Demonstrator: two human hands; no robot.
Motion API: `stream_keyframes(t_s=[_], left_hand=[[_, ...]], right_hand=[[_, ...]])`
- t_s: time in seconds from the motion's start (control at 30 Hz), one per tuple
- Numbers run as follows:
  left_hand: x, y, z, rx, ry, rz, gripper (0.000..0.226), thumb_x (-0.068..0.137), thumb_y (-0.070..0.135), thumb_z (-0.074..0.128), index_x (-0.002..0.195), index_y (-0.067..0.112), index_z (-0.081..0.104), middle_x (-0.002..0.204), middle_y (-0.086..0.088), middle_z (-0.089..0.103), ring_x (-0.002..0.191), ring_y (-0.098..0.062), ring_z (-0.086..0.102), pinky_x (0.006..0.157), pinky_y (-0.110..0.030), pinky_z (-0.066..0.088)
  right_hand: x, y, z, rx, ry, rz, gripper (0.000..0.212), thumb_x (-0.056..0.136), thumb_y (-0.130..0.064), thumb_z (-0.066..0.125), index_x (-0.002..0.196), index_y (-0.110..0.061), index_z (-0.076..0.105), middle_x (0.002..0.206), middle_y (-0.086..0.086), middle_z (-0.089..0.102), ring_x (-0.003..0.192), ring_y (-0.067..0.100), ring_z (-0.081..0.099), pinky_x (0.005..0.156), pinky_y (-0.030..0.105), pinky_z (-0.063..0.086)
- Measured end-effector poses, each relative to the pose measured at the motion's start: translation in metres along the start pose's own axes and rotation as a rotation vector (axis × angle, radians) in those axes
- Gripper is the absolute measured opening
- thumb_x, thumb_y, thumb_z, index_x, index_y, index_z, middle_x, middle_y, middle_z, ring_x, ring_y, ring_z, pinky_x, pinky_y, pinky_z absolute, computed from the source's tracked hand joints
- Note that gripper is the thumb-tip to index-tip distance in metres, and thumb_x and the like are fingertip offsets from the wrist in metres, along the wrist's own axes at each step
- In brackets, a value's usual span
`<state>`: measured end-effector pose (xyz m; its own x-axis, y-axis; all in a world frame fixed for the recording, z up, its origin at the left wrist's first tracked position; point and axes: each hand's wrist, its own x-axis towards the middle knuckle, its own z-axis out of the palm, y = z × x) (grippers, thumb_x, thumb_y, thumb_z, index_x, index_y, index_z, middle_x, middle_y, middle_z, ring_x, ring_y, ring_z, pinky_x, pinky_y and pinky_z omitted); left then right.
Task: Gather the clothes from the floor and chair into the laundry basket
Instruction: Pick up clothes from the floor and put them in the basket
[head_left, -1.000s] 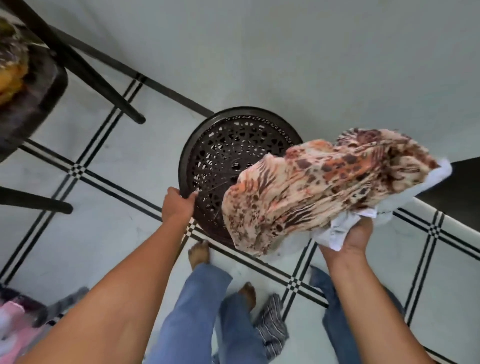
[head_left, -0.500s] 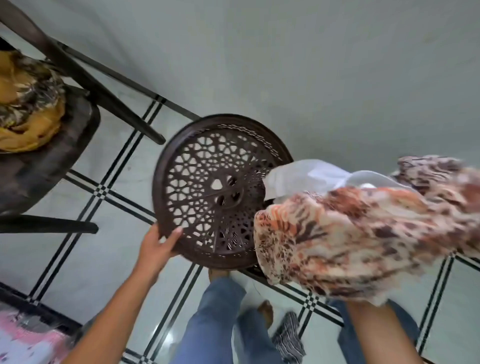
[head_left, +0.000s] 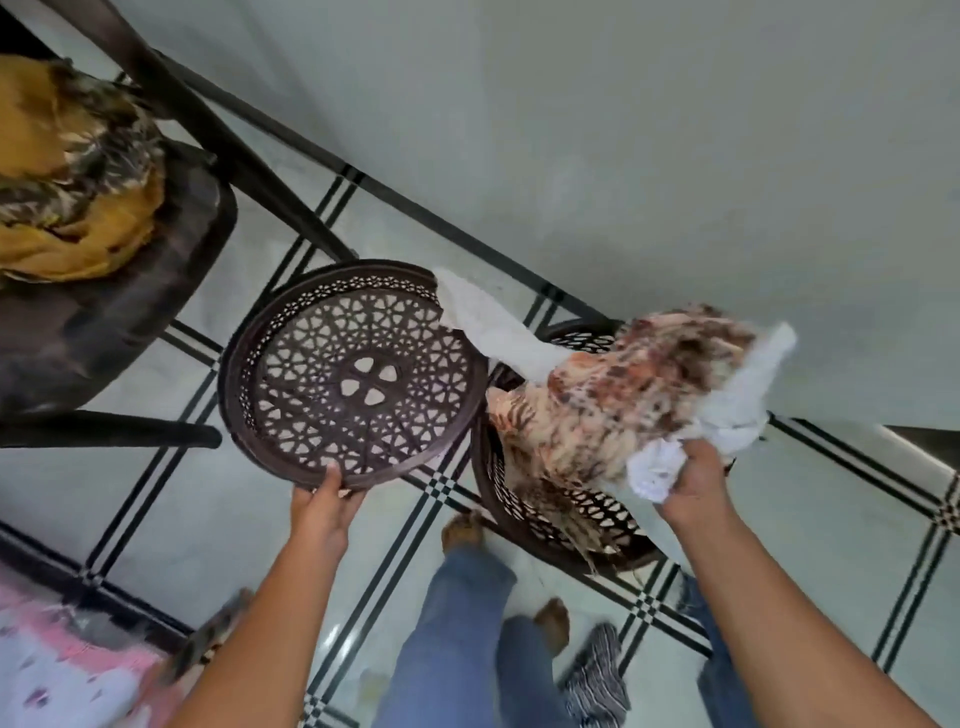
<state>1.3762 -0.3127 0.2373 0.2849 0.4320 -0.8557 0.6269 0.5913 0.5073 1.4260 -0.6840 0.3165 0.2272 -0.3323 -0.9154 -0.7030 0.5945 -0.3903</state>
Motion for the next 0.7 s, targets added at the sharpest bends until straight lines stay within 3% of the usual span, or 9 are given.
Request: stream_keyframes(t_s=[0.07, 0.13, 0.17, 0.23, 0.3, 0.4, 0.5, 0.57, 0.7], left_hand=[[0.013, -0.01, 0.006, -0.028, 0.04, -0.028, 0.03, 0.1, 0.004, 0.049, 0.127, 0.018, 0.048, 0.14, -0.014, 0.052, 0.122, -0.031, 0.055, 0.104, -0.051, 0.045], [0.024, -0.019, 0.018, -0.061, 0.081, -0.088, 0.037, 0.099, 0.003, 0.051, 0.133, 0.015, 0.046, 0.139, -0.016, 0.052, 0.121, -0.033, 0.056, 0.102, -0.05, 0.048], [0.029, -0.022, 0.025, -0.084, 0.096, -0.105, 0.042, 0.098, 0.003, 0.051, 0.137, 0.015, 0.043, 0.138, -0.017, 0.052, 0.118, -0.033, 0.057, 0.102, -0.05, 0.048], [0.045, -0.026, 0.04, -0.118, 0.095, -0.146, 0.046, 0.098, 0.006, 0.054, 0.14, 0.013, 0.039, 0.133, -0.015, 0.051, 0.111, -0.032, 0.057, 0.099, -0.049, 0.051], [0.066, -0.033, 0.055, -0.108, 0.089, -0.198, 0.049, 0.096, 0.016, 0.058, 0.141, 0.009, 0.04, 0.134, -0.014, 0.05, 0.117, -0.034, 0.057, 0.084, -0.043, 0.06], [0.13, -0.067, 0.065, -0.021, 0.041, -0.221, 0.051, 0.096, 0.023, 0.058, 0.142, 0.006, 0.042, 0.143, -0.019, 0.047, 0.124, -0.037, 0.054, 0.059, -0.036, 0.062], [0.109, -0.059, 0.093, 0.028, 0.032, -0.249, 0.044, 0.1, 0.017, 0.051, 0.141, 0.003, 0.043, 0.143, -0.016, 0.048, 0.126, -0.034, 0.053, 0.076, -0.036, 0.061], [0.086, -0.054, 0.11, 0.121, -0.032, -0.307, 0.039, 0.103, 0.01, 0.043, 0.14, 0.001, 0.042, 0.143, -0.013, 0.049, 0.126, -0.03, 0.053, 0.087, -0.036, 0.058], [0.051, -0.051, 0.116, 0.552, -0.162, -0.513, 0.04, 0.106, 0.02, 0.028, 0.145, 0.016, 0.038, 0.146, -0.005, 0.048, 0.134, -0.026, 0.048, 0.107, -0.043, 0.037]], right_hand=[[0.023, 0.022, 0.005, -0.035, 0.033, 0.006, 0.026, 0.091, -0.028, 0.053, 0.089, -0.003, 0.062, 0.082, 0.015, 0.072, 0.061, 0.019, 0.071, 0.059, 0.027, 0.058], [0.045, 0.04, 0.004, -0.086, 0.111, 0.0, 0.061, 0.059, -0.031, 0.083, 0.11, -0.002, 0.066, 0.108, 0.013, 0.073, 0.089, 0.025, 0.072, 0.081, 0.04, 0.059], [0.047, 0.046, 0.005, -0.108, 0.14, -0.023, 0.07, 0.051, -0.026, 0.089, 0.114, -0.004, 0.066, 0.112, 0.011, 0.071, 0.097, 0.027, 0.07, 0.089, 0.044, 0.057], [0.048, 0.052, 0.012, -0.209, 0.153, -0.087, 0.063, 0.059, -0.015, 0.089, 0.116, -0.003, 0.063, 0.113, 0.007, 0.069, 0.101, 0.024, 0.067, 0.089, 0.036, 0.055], [0.054, 0.057, 0.016, -0.339, 0.172, -0.097, 0.059, 0.064, -0.012, 0.087, 0.115, -0.001, 0.061, 0.113, 0.006, 0.067, 0.101, 0.024, 0.064, 0.083, 0.03, 0.055], [0.066, 0.061, 0.008, -0.619, 0.227, -0.099, 0.066, 0.069, -0.018, 0.082, 0.128, -0.005, 0.055, 0.13, 0.01, 0.061, 0.115, 0.03, 0.059, 0.098, 0.036, 0.049], [0.07, 0.058, -0.017, -0.848, 0.288, -0.083, 0.06, 0.076, -0.019, 0.075, 0.131, -0.014, 0.053, 0.136, 0.009, 0.054, 0.121, 0.03, 0.055, 0.097, 0.034, 0.045], [0.072, 0.056, -0.042, -0.978, 0.356, -0.189, 0.058, 0.076, -0.015, 0.072, 0.13, -0.014, 0.052, 0.136, 0.01, 0.051, 0.122, 0.031, 0.053, 0.097, 0.035, 0.046], [0.08, 0.058, -0.094, -1.119, 0.417, -0.373, 0.077, 0.074, -0.006, 0.072, 0.142, -0.012, 0.038, 0.142, 0.013, 0.047, 0.129, 0.033, 0.047, 0.107, 0.042, 0.042]])
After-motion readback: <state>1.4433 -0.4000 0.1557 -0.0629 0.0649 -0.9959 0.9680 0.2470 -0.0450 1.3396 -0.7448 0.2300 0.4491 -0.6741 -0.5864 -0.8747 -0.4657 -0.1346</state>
